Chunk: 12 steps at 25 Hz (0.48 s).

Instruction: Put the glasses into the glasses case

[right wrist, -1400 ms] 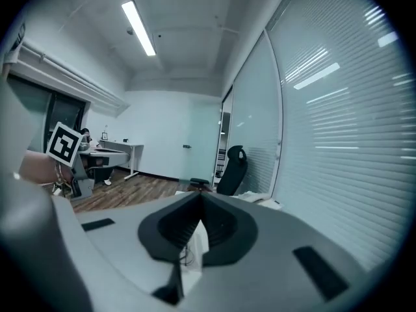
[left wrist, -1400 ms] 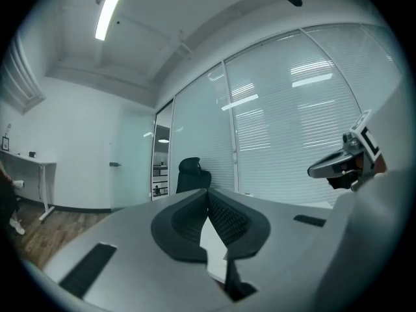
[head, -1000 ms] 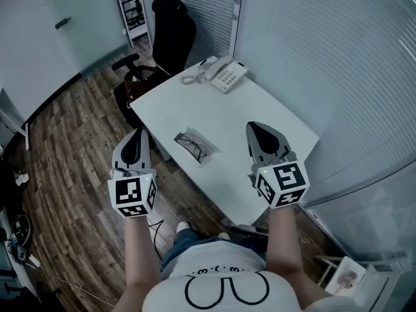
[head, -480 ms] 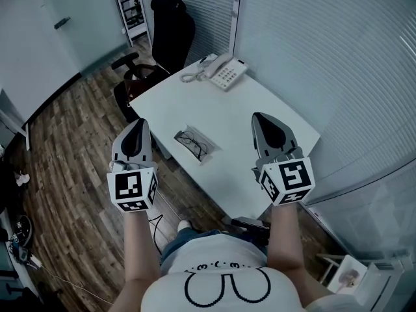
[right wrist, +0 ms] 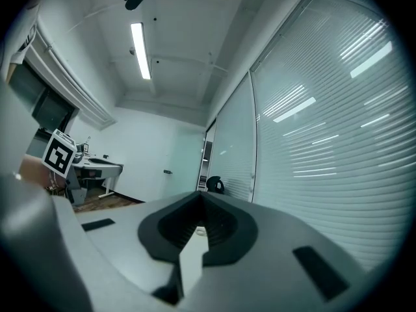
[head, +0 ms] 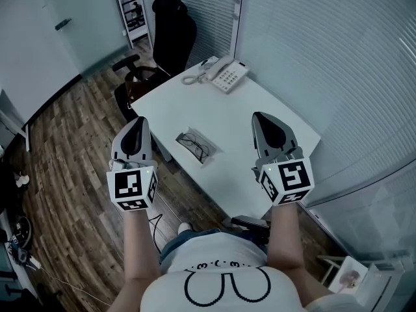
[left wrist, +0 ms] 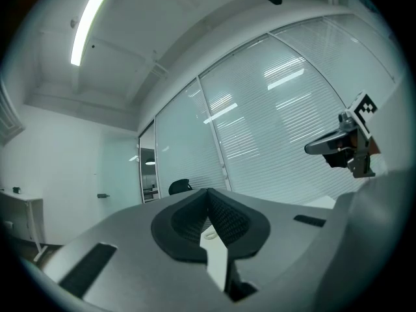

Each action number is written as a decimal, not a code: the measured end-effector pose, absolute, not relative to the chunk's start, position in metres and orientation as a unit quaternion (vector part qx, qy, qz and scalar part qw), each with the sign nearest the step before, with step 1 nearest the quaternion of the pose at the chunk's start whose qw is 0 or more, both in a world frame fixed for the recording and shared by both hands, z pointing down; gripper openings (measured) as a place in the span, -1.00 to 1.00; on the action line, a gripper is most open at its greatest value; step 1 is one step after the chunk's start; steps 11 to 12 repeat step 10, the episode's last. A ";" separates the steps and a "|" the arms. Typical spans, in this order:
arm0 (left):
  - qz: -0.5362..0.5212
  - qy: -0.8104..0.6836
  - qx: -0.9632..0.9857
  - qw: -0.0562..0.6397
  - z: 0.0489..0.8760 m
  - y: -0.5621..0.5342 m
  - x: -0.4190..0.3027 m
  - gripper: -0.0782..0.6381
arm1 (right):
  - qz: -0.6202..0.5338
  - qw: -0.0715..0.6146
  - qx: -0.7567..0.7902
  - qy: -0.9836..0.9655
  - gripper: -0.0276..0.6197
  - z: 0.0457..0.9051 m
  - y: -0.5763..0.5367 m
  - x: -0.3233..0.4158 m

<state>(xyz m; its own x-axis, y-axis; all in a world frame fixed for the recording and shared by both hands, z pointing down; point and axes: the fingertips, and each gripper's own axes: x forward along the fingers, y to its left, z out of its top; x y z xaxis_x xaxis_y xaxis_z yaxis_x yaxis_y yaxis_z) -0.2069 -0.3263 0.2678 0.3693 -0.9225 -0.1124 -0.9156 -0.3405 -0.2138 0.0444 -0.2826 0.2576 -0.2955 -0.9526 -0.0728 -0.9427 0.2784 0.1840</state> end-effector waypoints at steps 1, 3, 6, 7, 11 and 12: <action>-0.014 0.561 -0.819 0.121 0.267 -0.326 -0.208 -0.73 | -0.097 0.026 0.593 -0.799 -0.88 0.257 -0.282 0.044; -0.014 0.561 -0.819 0.120 0.267 -0.325 -0.209 -0.73 | -0.097 0.028 0.593 -0.799 -0.88 0.257 -0.281 0.042; -0.015 0.561 -0.820 0.118 0.269 -0.327 -0.211 -0.73 | -0.098 0.030 0.593 -0.799 -0.88 0.259 -0.281 0.039; -0.015 0.561 -0.820 0.118 0.270 -0.328 -0.211 -0.73 | -0.099 0.031 0.592 -0.799 -0.88 0.260 -0.281 0.039; -0.015 0.560 -0.820 0.117 0.272 -0.332 -0.211 -0.73 | -0.100 0.032 0.592 -0.799 -0.88 0.261 -0.284 0.037; -0.015 0.560 -0.820 0.117 0.272 -0.332 -0.211 -0.73 | -0.100 0.032 0.592 -0.799 -0.88 0.261 -0.284 0.037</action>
